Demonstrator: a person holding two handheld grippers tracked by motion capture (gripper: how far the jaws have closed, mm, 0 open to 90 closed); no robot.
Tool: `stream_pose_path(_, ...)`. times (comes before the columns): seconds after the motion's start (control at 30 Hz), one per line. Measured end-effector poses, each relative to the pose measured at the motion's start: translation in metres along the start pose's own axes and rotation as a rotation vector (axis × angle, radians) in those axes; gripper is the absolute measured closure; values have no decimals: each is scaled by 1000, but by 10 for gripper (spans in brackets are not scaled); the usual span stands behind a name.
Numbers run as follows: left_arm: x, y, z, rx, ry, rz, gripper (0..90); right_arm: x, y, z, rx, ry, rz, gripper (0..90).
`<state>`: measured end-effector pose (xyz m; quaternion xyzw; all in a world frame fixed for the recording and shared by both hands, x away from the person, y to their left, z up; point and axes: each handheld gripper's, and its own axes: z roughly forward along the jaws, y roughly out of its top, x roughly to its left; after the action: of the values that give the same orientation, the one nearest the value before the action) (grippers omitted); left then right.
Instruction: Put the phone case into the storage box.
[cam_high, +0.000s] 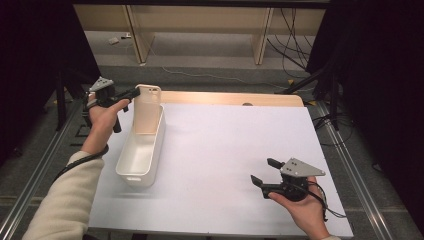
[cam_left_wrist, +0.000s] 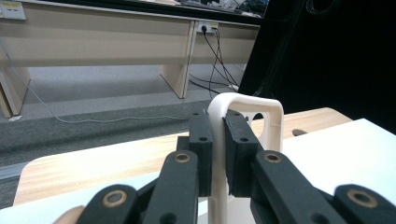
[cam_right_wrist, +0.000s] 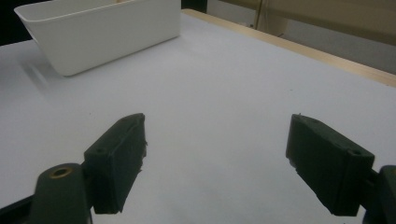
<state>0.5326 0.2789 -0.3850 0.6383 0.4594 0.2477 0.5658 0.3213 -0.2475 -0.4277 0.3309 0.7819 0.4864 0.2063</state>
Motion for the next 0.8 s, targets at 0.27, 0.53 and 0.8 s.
stream_pose_path(0.27, 0, 0, 4, 8, -1, 1, 825, -1, 0, 0, -11, -10, -12, 213)
stream_pose_path(0.53, 1, -1, 6, 16, 2, 6, 825, -1, 0, 0, -12, -9, -12, 213)
stream_pose_path(0.8, 6, -4, 10, 25, 2, -8, 824, -1, -1, 1, -7, -7, -7, 213)
